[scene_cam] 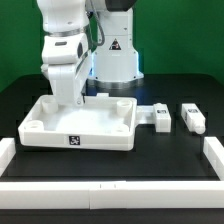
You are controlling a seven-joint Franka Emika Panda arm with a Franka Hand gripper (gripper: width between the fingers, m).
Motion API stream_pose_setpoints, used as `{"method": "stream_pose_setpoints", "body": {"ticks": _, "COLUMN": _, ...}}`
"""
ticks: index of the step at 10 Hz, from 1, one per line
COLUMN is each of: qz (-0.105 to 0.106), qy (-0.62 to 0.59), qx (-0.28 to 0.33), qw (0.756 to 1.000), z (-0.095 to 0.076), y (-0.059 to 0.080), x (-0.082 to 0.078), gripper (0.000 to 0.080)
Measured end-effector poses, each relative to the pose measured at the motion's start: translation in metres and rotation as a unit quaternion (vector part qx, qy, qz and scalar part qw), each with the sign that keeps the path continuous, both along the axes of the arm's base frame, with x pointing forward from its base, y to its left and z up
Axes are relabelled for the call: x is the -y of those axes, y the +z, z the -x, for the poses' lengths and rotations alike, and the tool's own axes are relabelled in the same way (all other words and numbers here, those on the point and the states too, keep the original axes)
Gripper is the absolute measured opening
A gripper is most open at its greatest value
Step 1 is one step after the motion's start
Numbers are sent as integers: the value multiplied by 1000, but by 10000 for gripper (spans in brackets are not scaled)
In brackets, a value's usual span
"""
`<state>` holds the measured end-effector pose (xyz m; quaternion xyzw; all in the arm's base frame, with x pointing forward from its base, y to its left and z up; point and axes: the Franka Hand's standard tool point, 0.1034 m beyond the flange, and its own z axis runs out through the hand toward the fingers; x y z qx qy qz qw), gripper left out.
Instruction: Assemble desk
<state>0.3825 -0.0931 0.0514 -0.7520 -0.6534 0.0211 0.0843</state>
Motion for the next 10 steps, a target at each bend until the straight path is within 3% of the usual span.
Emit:
{"method": "stream_pose_setpoints", "body": {"ticks": 2, "qz": 3, "qy": 6, "qx": 14, "qw": 1000, "z": -30, "y": 13, "x": -21, "gripper": 57}}
{"method": "stream_pose_setpoints", "body": {"ticks": 3, "qz": 3, "qy": 22, "qx": 16, "qw": 1000, "z": -59, "y": 17, "x": -44, "gripper": 57}}
{"method": "stream_pose_setpoints", "body": {"ticks": 4, "qz": 2, "qy": 62, "qx": 27, "qw": 998, "z": -78, "y": 14, "x": -60, "gripper": 57}}
{"method": "stream_pose_setpoints", "body": {"ticks": 5, "qz": -3, "qy": 73, "qx": 22, "qw": 997, "z": -73, "y": 7, "x": -61, "gripper": 57}}
{"method": "stream_pose_setpoints", "body": {"ticks": 10, "qz": -4, "qy": 70, "qx": 17, "qw": 997, "z": -70, "y": 4, "x": -60, "gripper": 57}}
